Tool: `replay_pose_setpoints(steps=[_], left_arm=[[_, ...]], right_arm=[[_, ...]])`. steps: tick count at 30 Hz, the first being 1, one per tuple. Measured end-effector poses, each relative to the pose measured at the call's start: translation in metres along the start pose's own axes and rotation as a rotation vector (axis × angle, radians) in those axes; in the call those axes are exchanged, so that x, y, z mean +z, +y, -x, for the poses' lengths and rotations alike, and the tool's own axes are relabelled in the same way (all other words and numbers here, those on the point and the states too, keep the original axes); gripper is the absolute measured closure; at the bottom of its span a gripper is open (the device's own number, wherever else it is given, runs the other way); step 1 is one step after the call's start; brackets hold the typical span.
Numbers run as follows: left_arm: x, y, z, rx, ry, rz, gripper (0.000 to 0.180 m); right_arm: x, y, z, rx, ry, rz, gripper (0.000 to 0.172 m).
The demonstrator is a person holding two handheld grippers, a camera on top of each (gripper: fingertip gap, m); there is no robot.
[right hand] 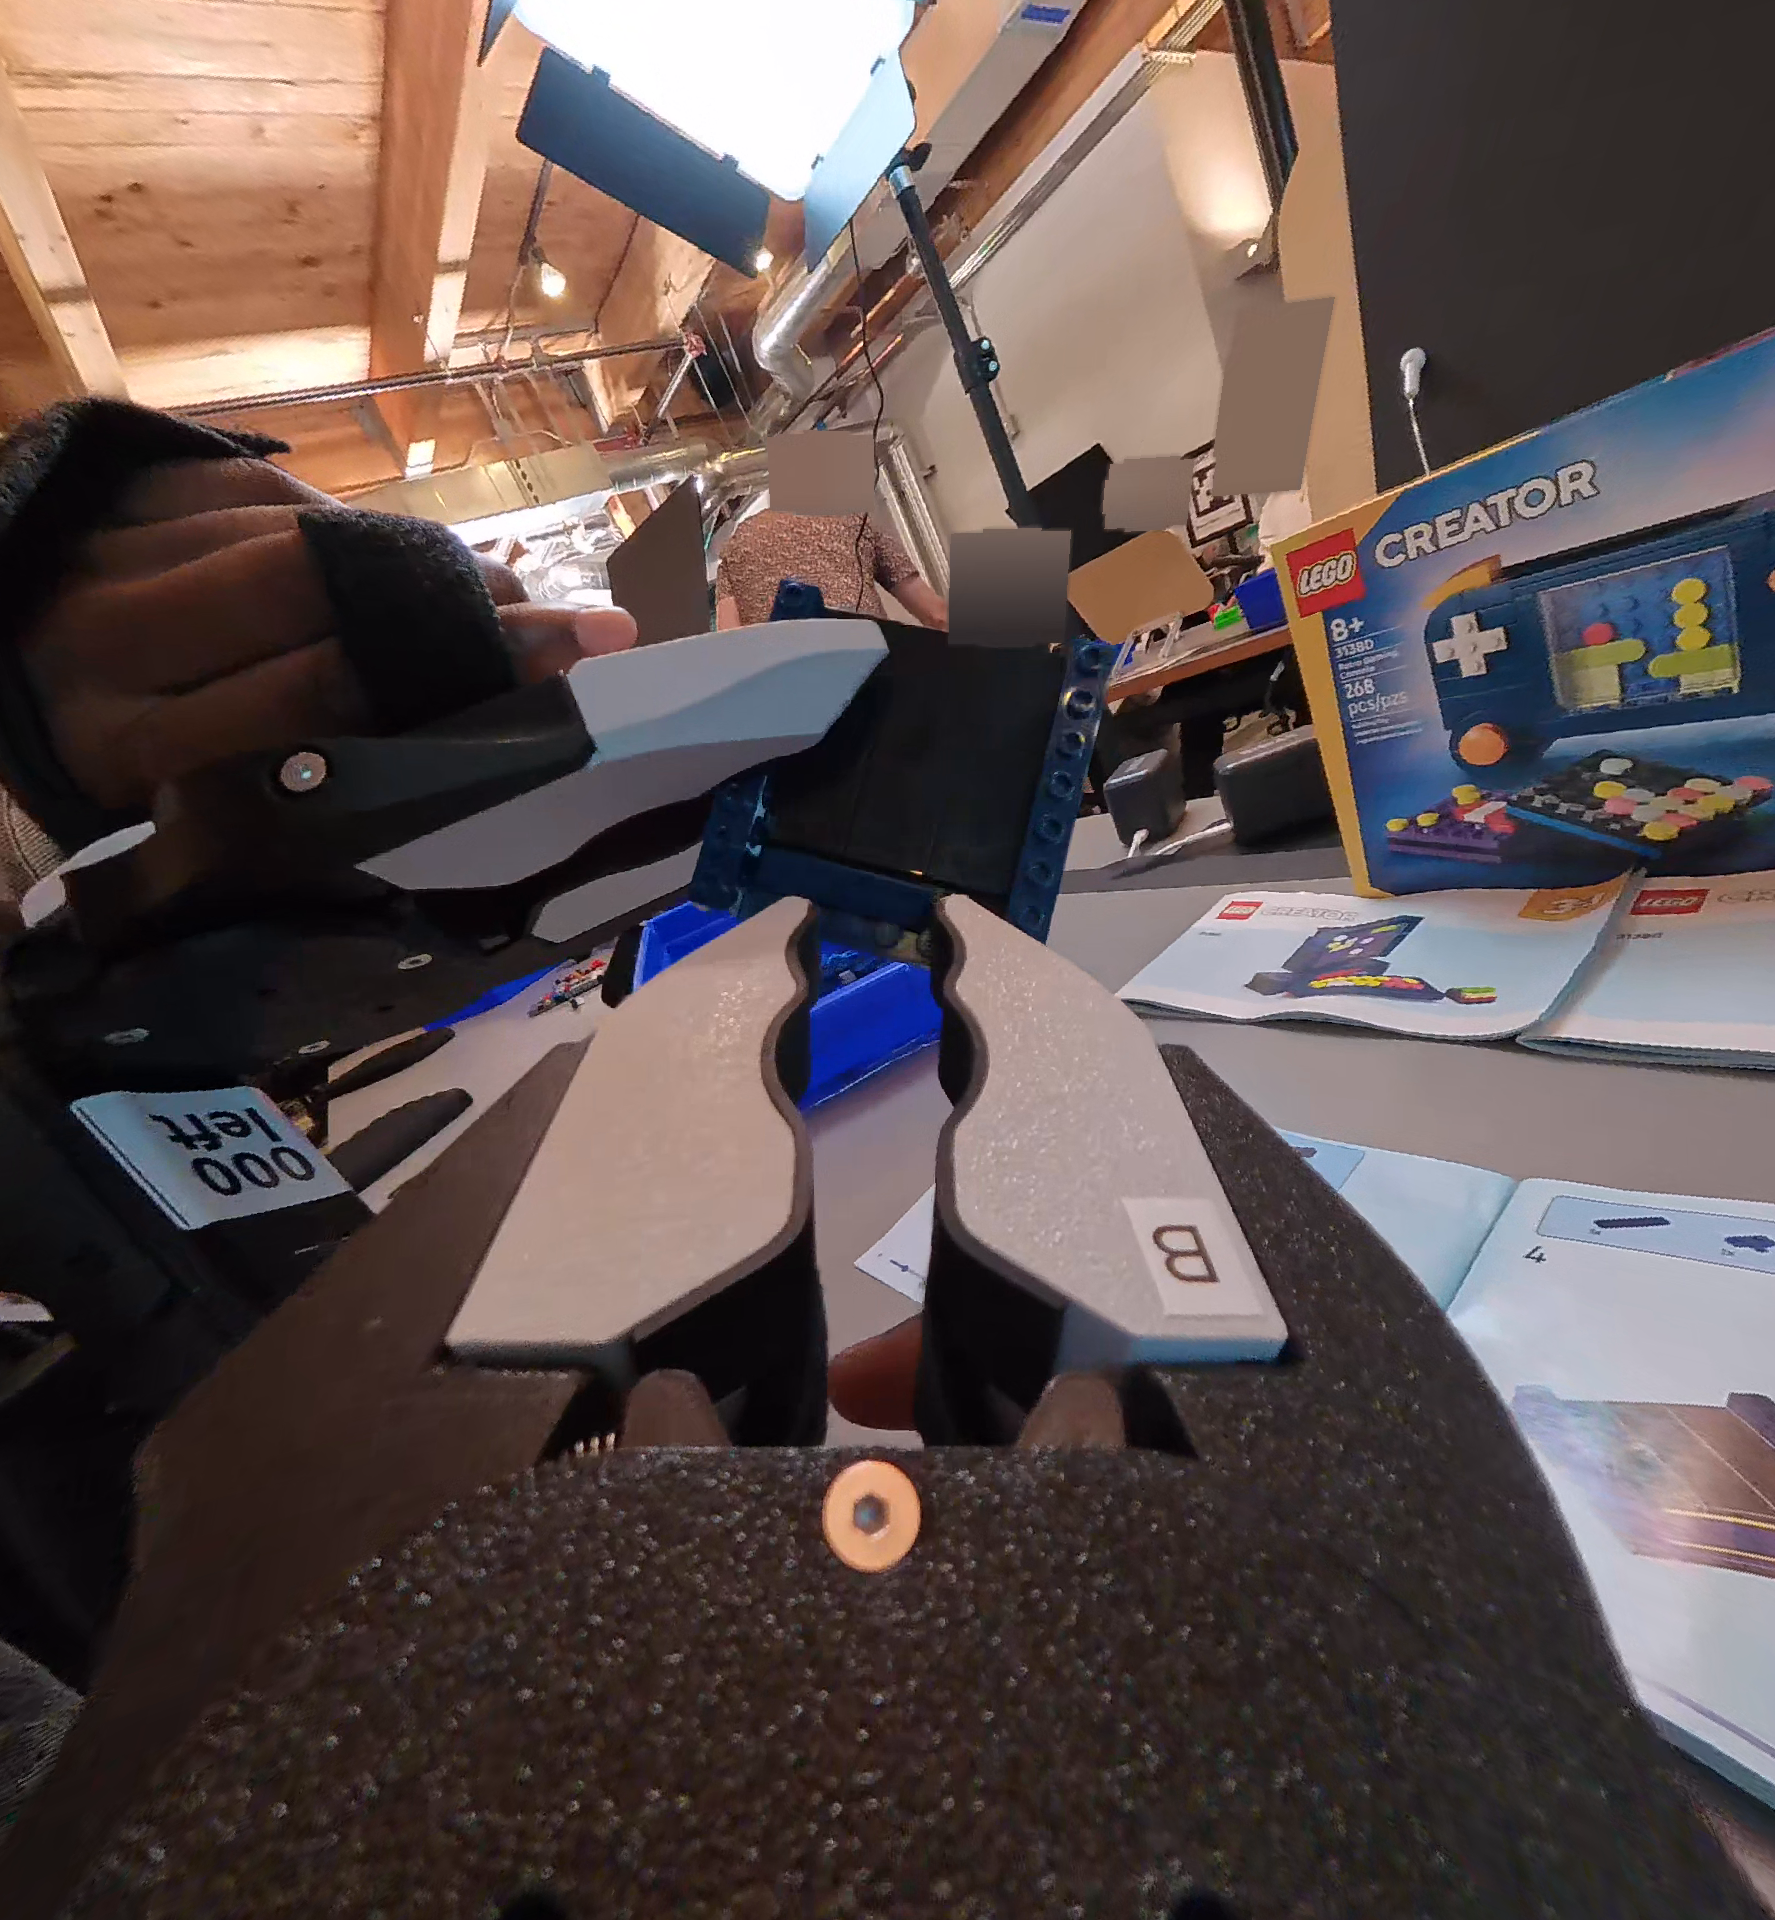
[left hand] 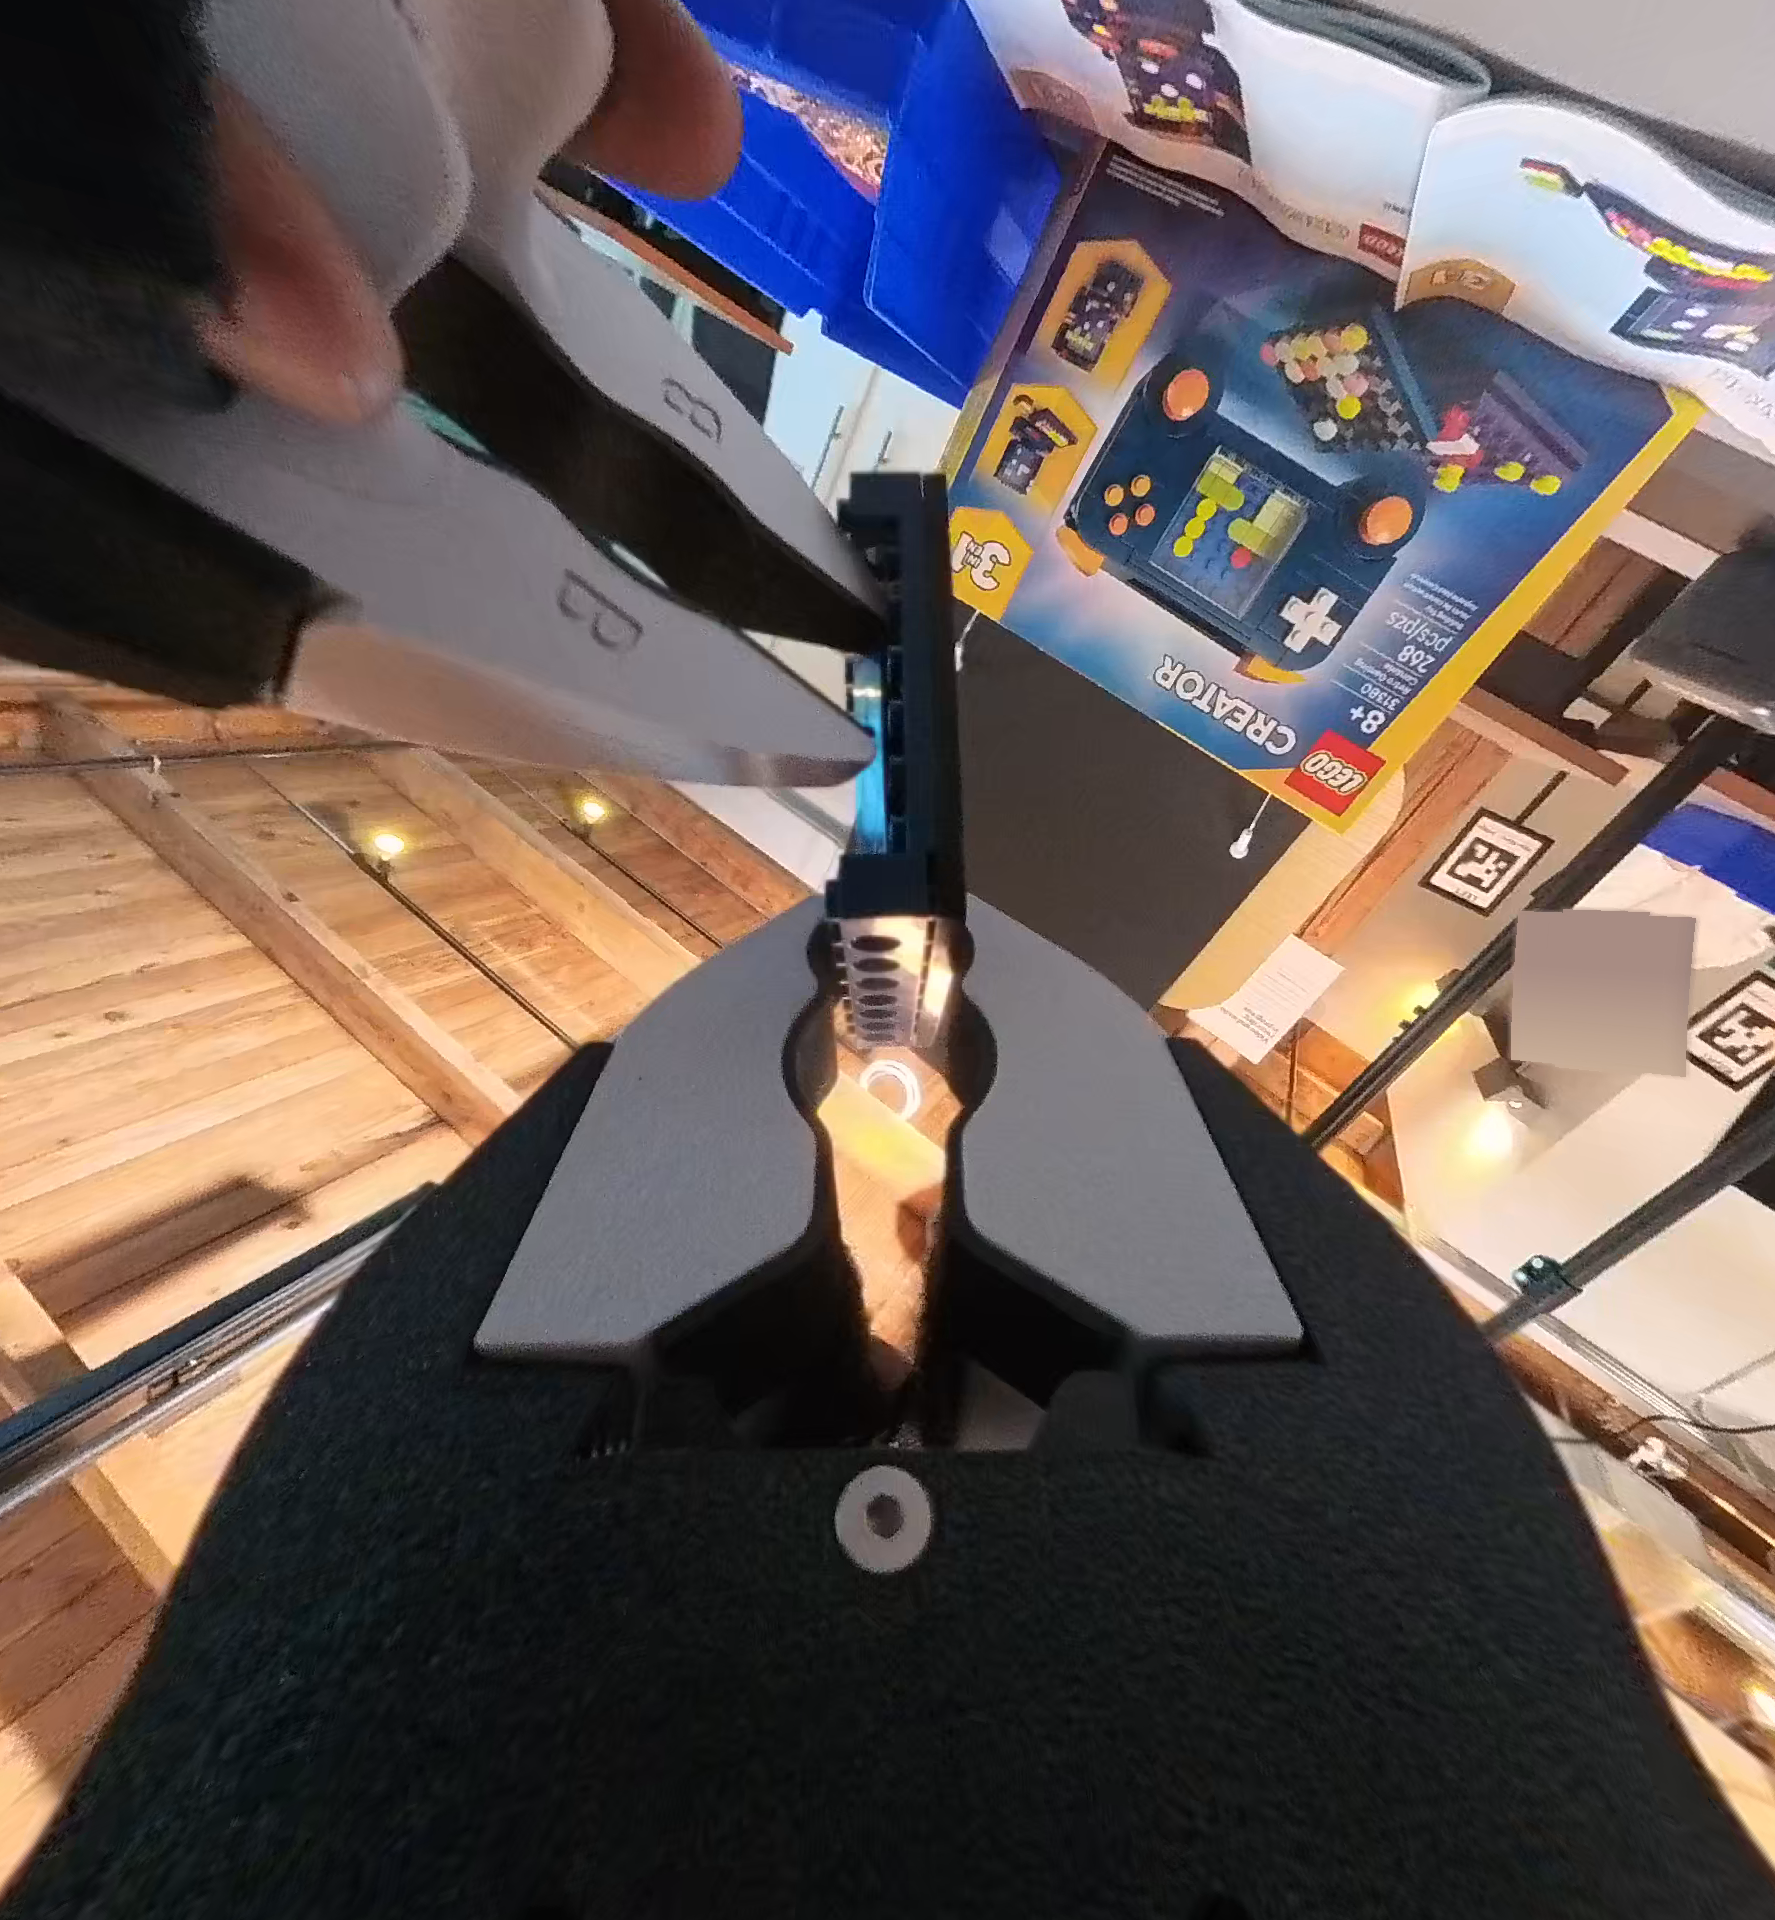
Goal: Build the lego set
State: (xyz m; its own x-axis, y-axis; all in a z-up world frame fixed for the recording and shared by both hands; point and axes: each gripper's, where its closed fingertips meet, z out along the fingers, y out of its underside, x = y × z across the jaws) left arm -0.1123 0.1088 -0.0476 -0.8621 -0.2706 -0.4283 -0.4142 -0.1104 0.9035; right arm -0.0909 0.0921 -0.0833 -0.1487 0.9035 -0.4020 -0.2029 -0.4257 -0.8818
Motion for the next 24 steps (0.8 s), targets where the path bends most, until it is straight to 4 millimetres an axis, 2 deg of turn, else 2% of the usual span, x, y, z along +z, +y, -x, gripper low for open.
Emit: replay_pose_setpoints(steps=[8, 12, 14, 16, 19, 22, 24], left_arm=[[-0.003, 0.003, -0.008, -0.047, 0.017, 0.016, 0.164], [0.000, -0.006, -0.021, -0.118, 0.068, 0.001, 0.165], [0.006, -0.014, -0.048, -0.224, 0.175, 0.034, 0.164], [0.008, -0.019, -0.073, -0.371, 0.212, 0.101, 0.164], [-0.002, -0.032, -0.111, -0.689, 0.288, 0.170, 0.164], [-0.019, -0.031, -0.127, -0.941, 0.271, 0.231, 0.165], [-0.031, -0.031, -0.131, -1.103, 0.264, 0.241, 0.165]], right_arm=[[0.003, 0.006, 0.003, -0.040, 0.010, 0.018, 0.152], [0.000, 0.010, -0.011, -0.059, 0.039, 0.078, 0.161], [-0.013, 0.009, -0.017, -0.066, 0.013, 0.193, 0.161], [-0.035, 0.011, -0.025, -0.129, -0.007, 0.377, 0.157], [-0.070, 0.019, -0.032, -0.285, -0.063, 0.616, 0.152], [-0.100, 0.048, -0.019, -0.442, -0.297, 0.856, 0.151], [-0.107, 0.067, -0.018, -0.572, -0.427, 0.947, 0.151]])
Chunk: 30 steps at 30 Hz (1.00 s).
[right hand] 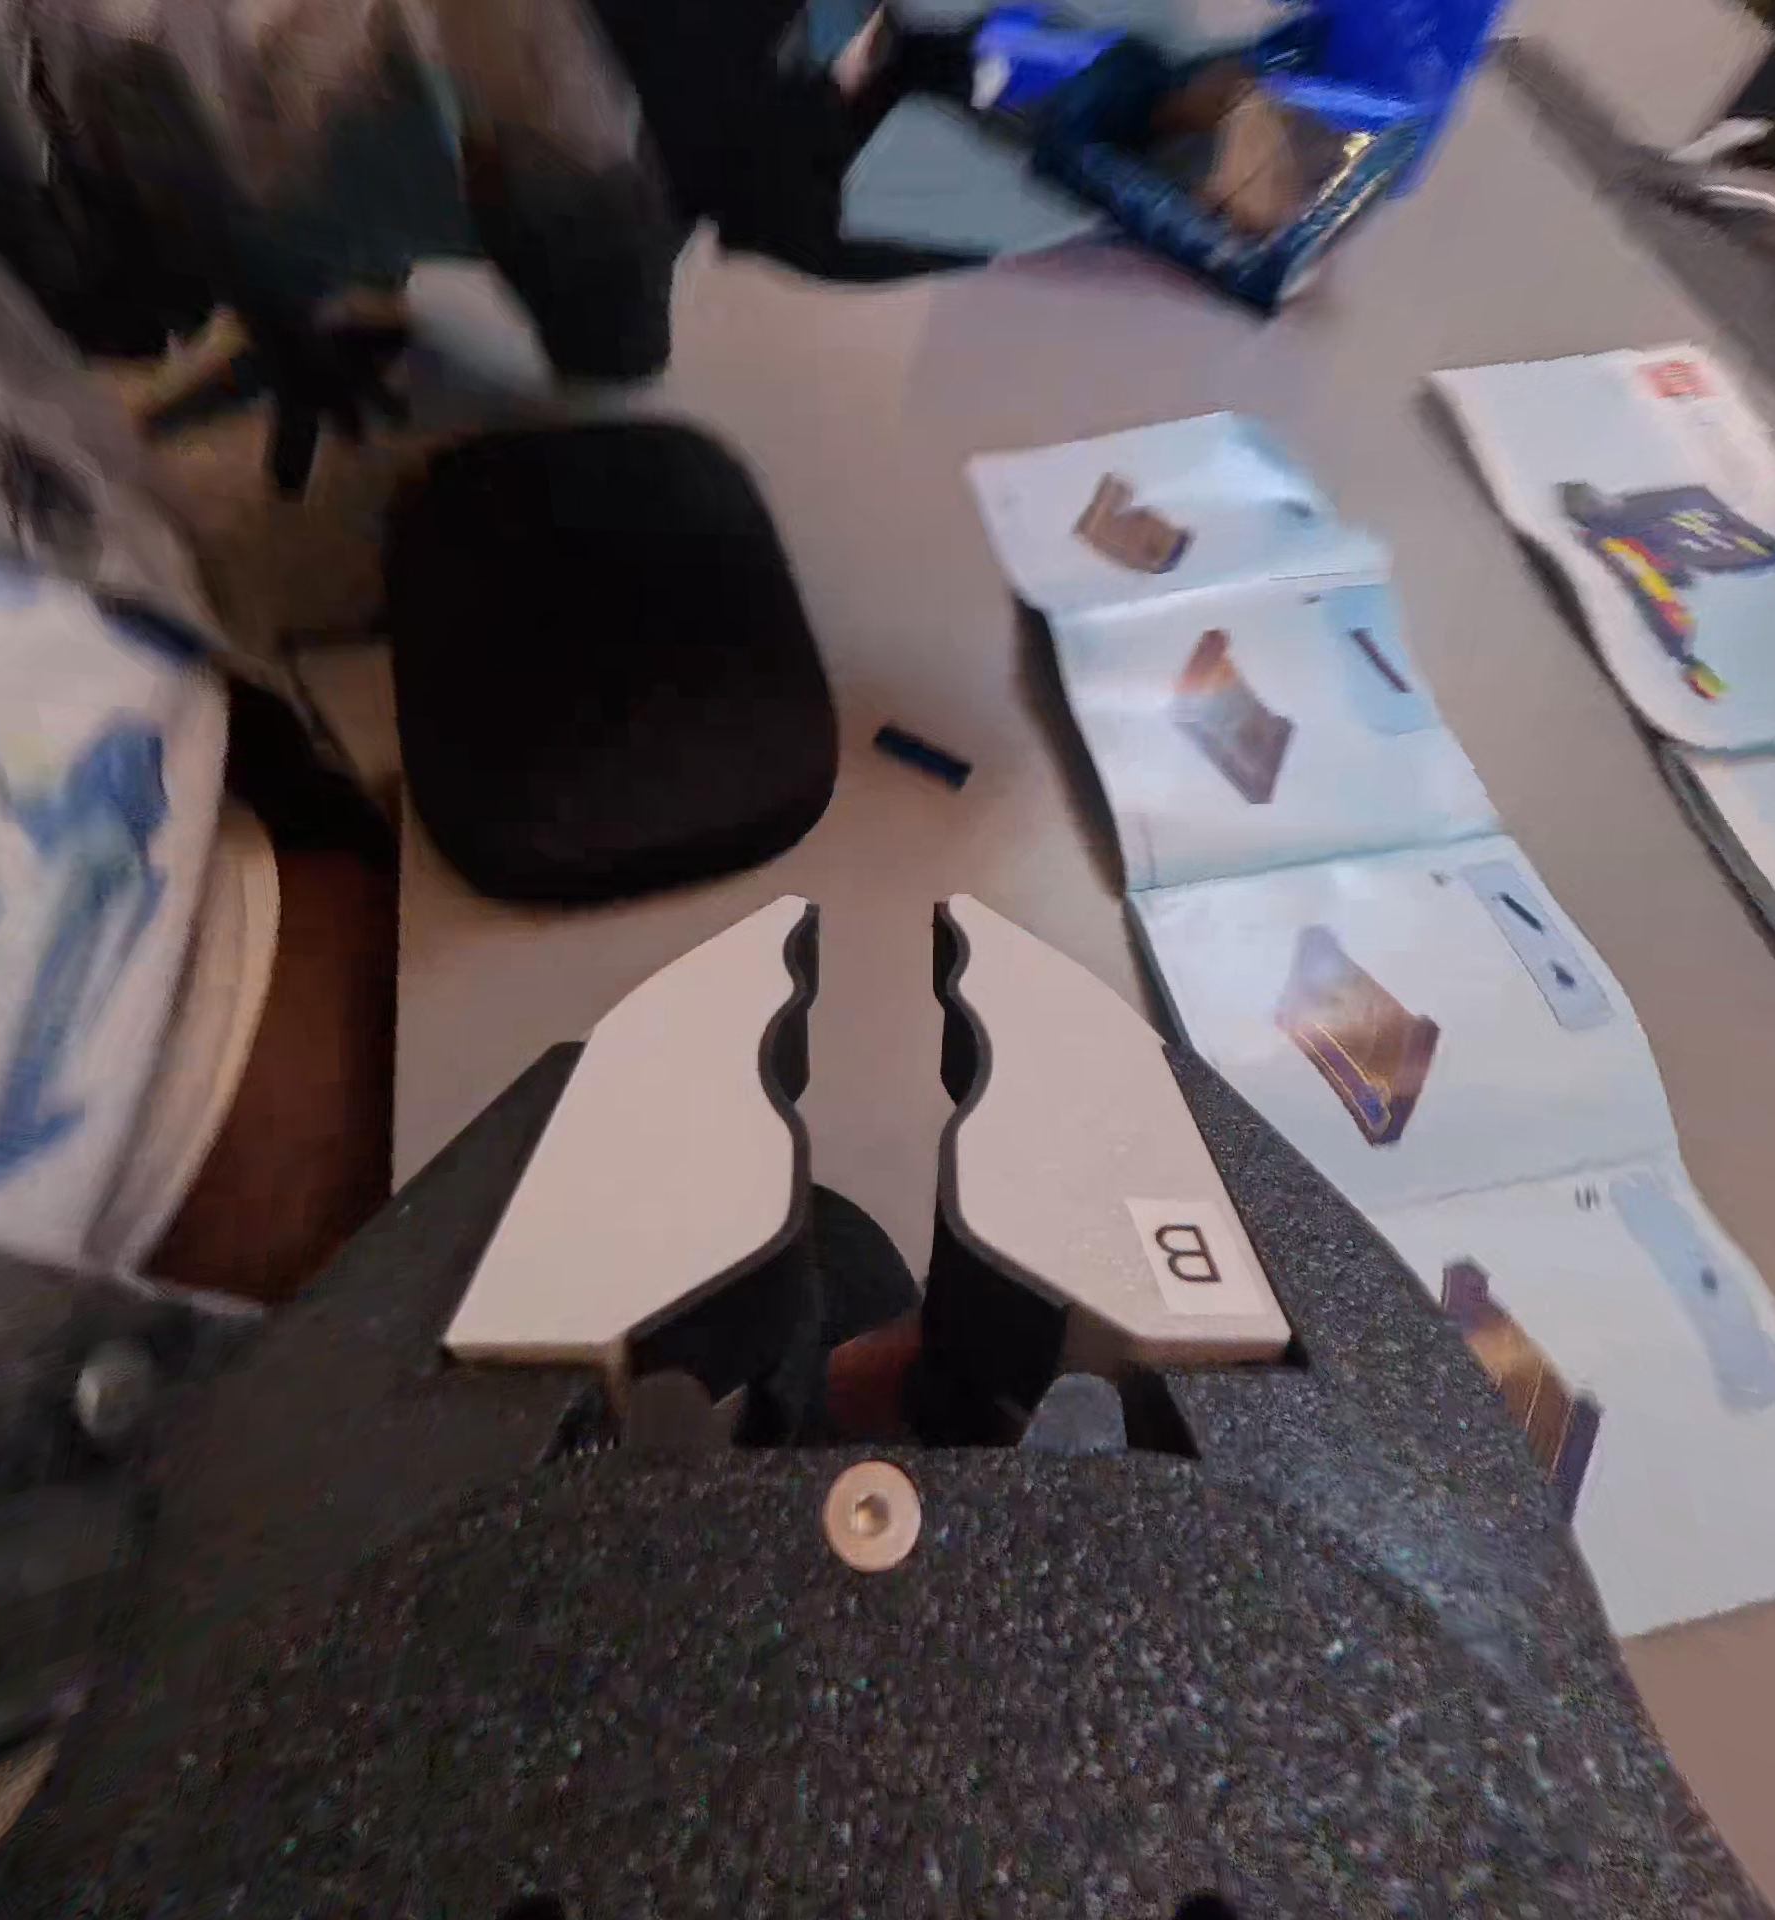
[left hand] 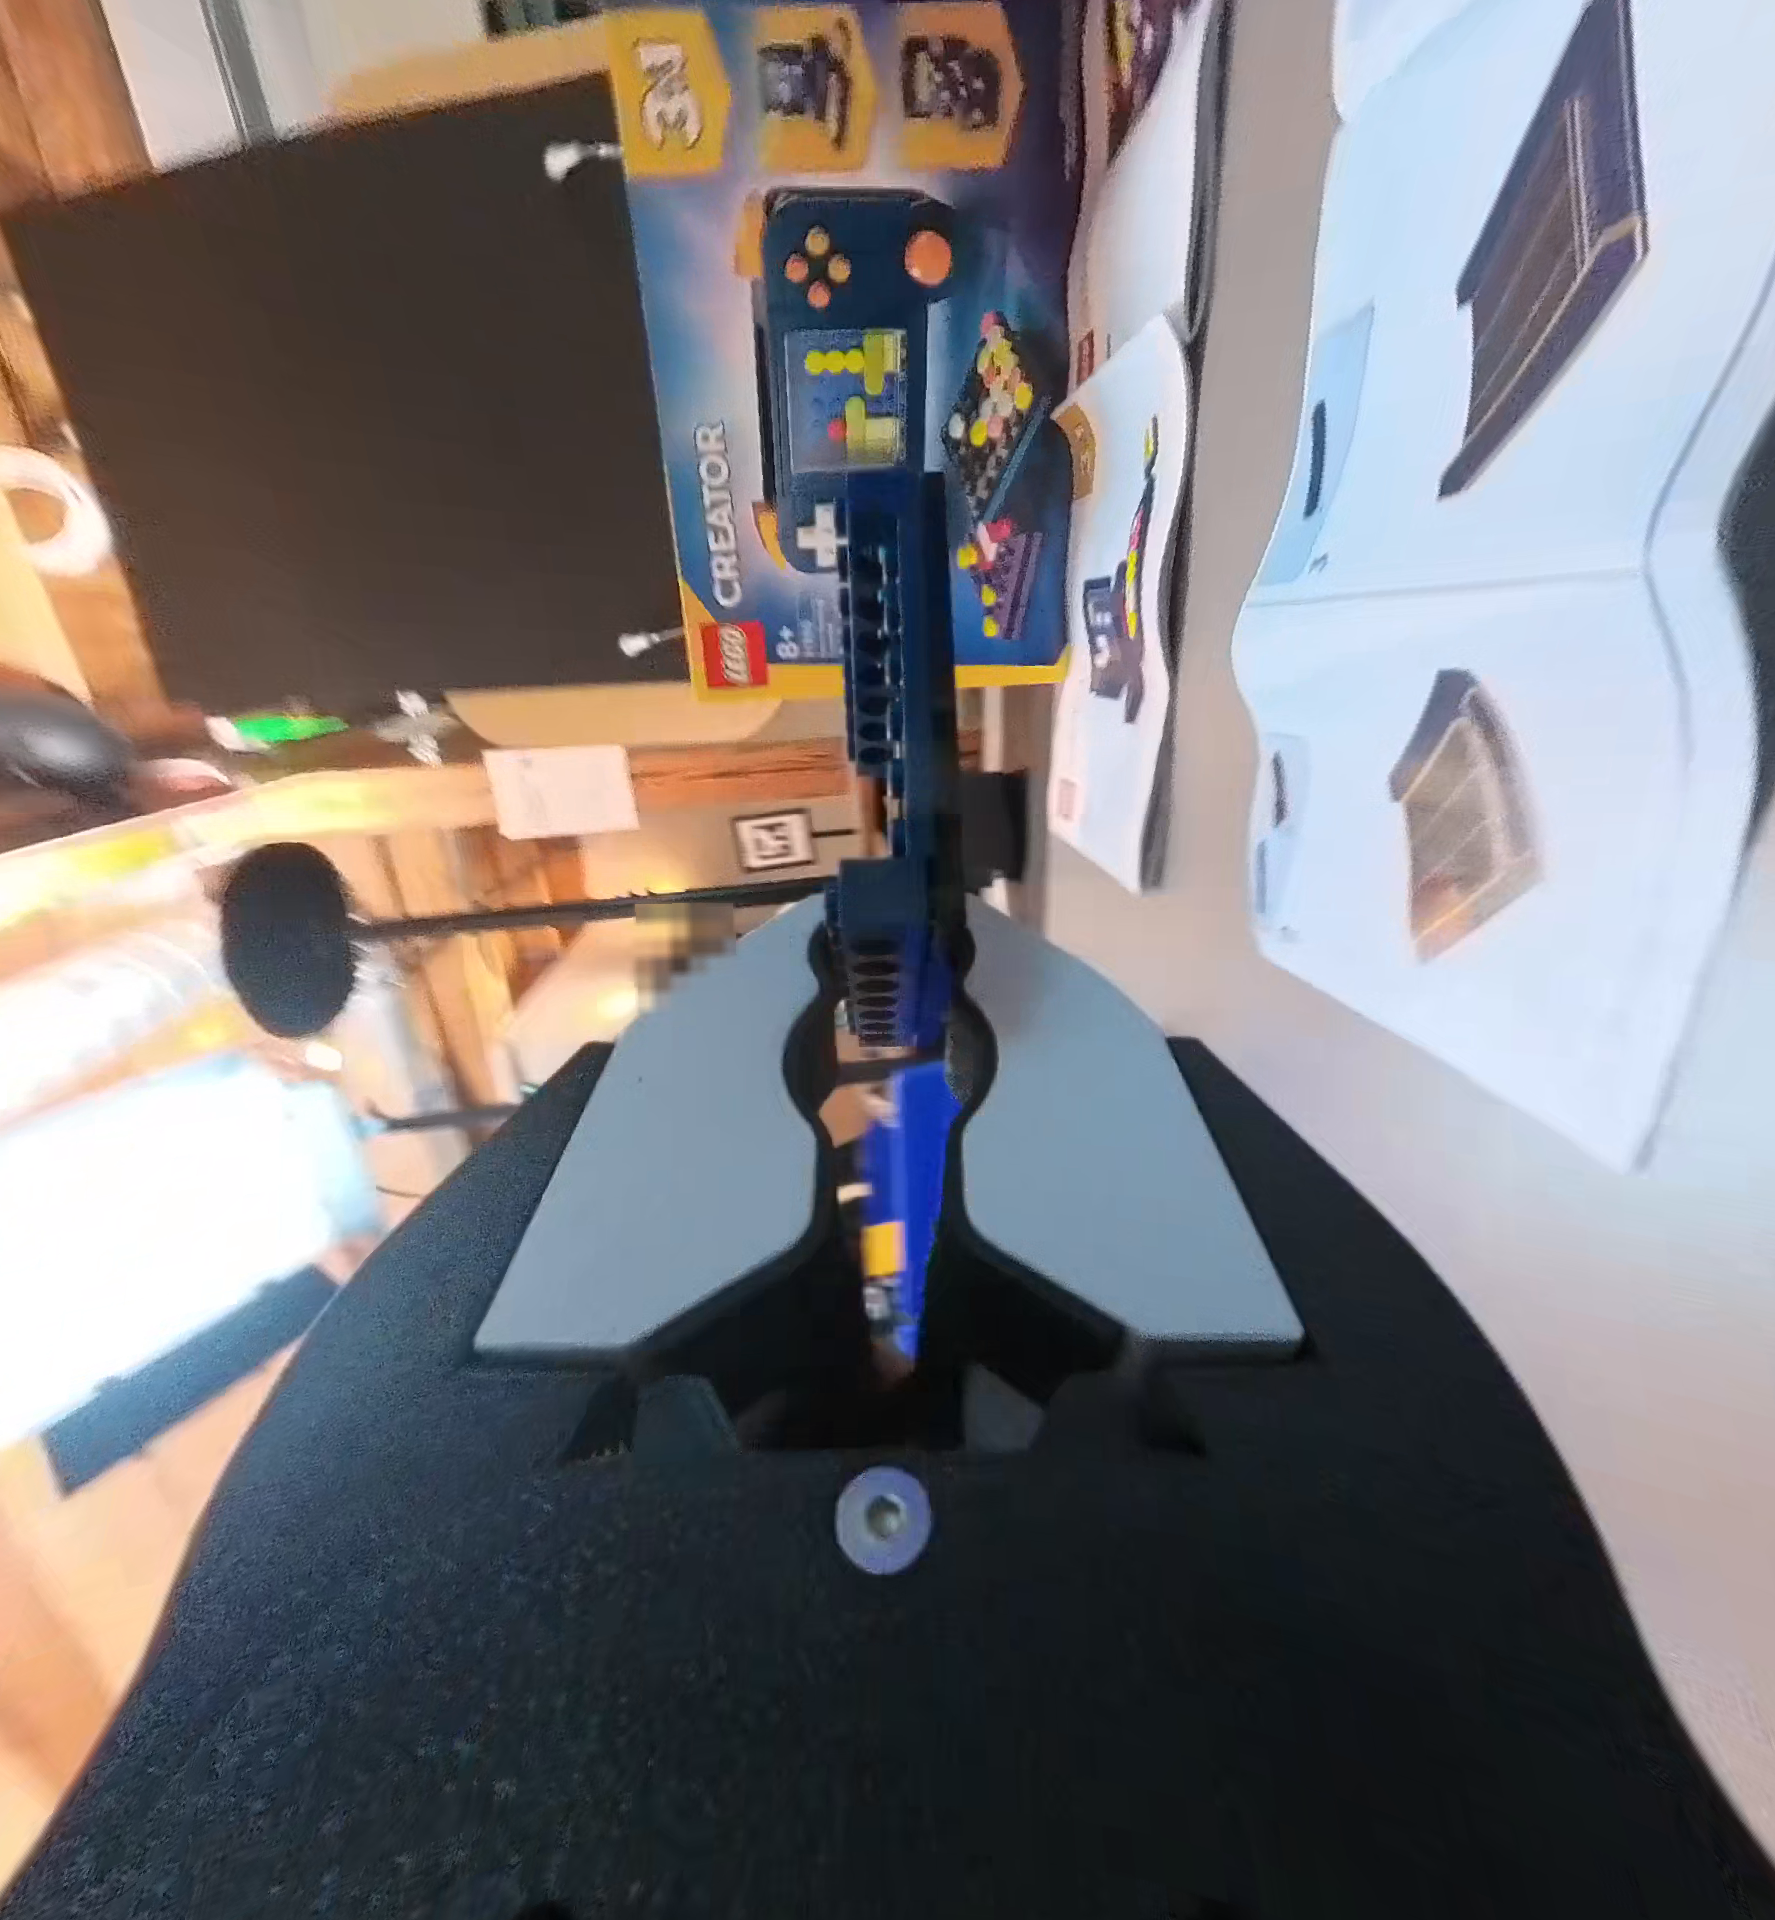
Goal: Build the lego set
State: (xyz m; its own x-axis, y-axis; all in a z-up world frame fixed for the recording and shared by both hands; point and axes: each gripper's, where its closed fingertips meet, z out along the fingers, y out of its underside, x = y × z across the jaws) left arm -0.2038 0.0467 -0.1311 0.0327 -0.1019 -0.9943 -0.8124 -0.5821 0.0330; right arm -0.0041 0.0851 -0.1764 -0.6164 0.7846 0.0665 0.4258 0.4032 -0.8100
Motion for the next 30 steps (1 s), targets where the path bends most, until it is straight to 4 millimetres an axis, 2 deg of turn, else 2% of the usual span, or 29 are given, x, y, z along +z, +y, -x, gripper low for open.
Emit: replay_pose_setpoints(steps=[2, 4, 7, 9, 14, 17, 19, 23, 26, 28, 30], left_arm=[[-0.008, 0.004, -0.008, -0.153, 0.049, -0.016, 0.165], [-0.014, 0.009, -0.015, -0.268, 0.061, -0.019, 0.165], [-0.021, 0.017, -0.024, -0.368, 0.059, 0.005, 0.165], [-0.024, 0.022, -0.029, -0.419, 0.060, 0.019, 0.165], [-0.024, 0.027, -0.035, -0.529, 0.068, 0.007, 0.165], [-0.022, 0.027, -0.038, -0.549, 0.077, -0.003, 0.165], [-0.021, 0.029, -0.038, -0.531, 0.063, 0.004, 0.164], [-0.021, 0.030, -0.041, -0.545, 0.070, 0.005, 0.165], [-0.021, 0.031, -0.041, -0.548, 0.065, 0.006, 0.165], [-0.020, 0.031, -0.042, -0.552, 0.067, 0.004, 0.165], [-0.020, 0.031, -0.043, -0.549, 0.070, 0.008, 0.165]], right_arm=[[0.018, 0.005, 0.006, -0.126, -0.093, 0.047, 0.152], [0.038, 0.000, 0.008, -0.190, -0.191, 0.047, 0.153], [0.068, -0.007, -0.002, -0.253, -0.270, 0.031, 0.155], [0.086, -0.003, -0.010, -0.322, -0.306, 0.062, 0.155], [0.108, 0.009, -0.020, -0.419, -0.358, 0.134, 0.155], [0.112, 0.013, -0.020, -0.416, -0.399, 0.154, 0.155], [0.113, 0.013, -0.018, -0.399, -0.420, 0.154, 0.162], [0.110, 0.014, -0.023, -0.392, -0.378, 0.167, 0.164], [0.093, 0.009, -0.041, -0.347, -0.269, 0.157, 0.164], [0.076, 0.006, -0.061, -0.341, -0.151, 0.173, 0.164], [0.056, 0.004, -0.068, -0.327, -0.090, 0.198, 0.165]])
